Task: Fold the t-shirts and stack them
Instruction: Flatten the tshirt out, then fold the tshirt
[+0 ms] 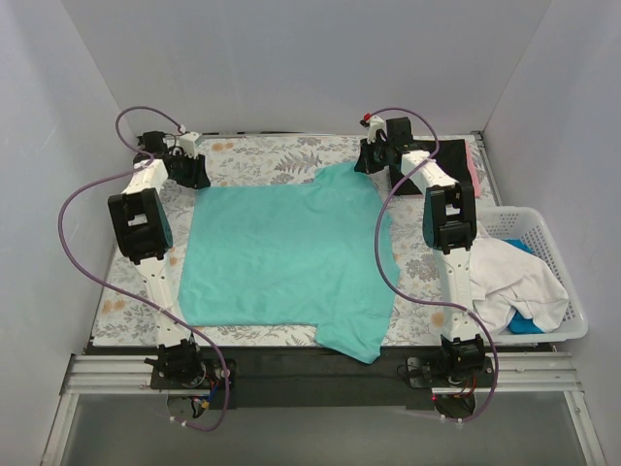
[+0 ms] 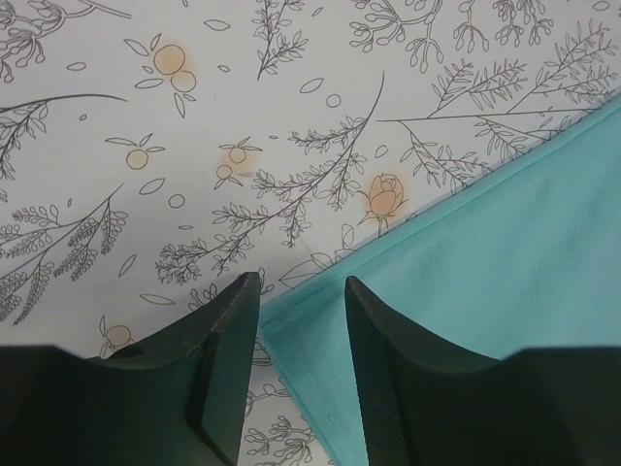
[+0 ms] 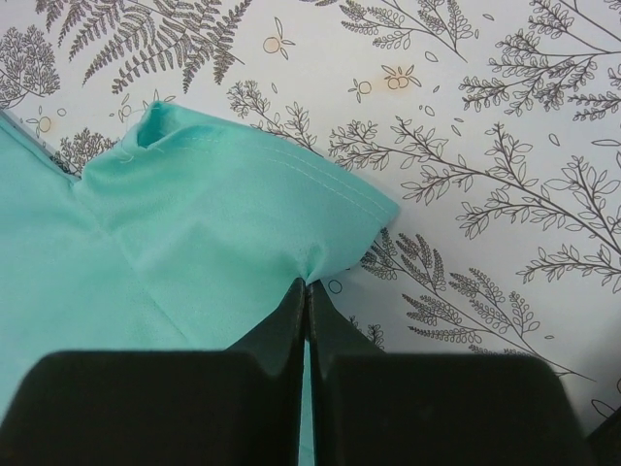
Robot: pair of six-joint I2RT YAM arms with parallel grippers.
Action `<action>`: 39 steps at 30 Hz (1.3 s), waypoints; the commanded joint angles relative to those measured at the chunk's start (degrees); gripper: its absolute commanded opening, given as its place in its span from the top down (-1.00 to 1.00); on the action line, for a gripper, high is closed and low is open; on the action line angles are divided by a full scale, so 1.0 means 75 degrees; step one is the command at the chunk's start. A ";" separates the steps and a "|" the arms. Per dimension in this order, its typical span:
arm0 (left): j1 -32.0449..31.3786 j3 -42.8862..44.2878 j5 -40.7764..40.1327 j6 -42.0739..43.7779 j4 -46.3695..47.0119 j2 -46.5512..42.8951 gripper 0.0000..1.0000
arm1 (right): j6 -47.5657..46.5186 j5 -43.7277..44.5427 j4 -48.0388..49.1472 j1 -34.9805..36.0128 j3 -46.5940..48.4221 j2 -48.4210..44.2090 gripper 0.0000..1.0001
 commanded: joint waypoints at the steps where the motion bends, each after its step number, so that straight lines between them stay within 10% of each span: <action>1: -0.0016 0.0486 0.0424 0.0971 -0.0676 0.0147 0.22 | -0.0105 -0.0144 0.0268 -0.0002 0.0158 -0.0187 0.97; 13: 0.0066 0.0943 0.0635 0.1312 -0.1333 0.0545 0.44 | -0.0269 -0.0038 0.0280 -0.0014 0.0263 -0.0187 0.97; 19: 0.0171 0.0920 0.0939 0.1113 -0.0959 0.0464 1.00 | -0.0293 -0.0038 0.0280 -0.0025 0.0486 -0.0175 0.97; 39: 0.0499 -0.1095 0.2146 0.1487 0.0577 -0.1493 1.00 | -0.0586 -0.0659 0.0011 -0.0025 -0.1353 -0.2354 0.97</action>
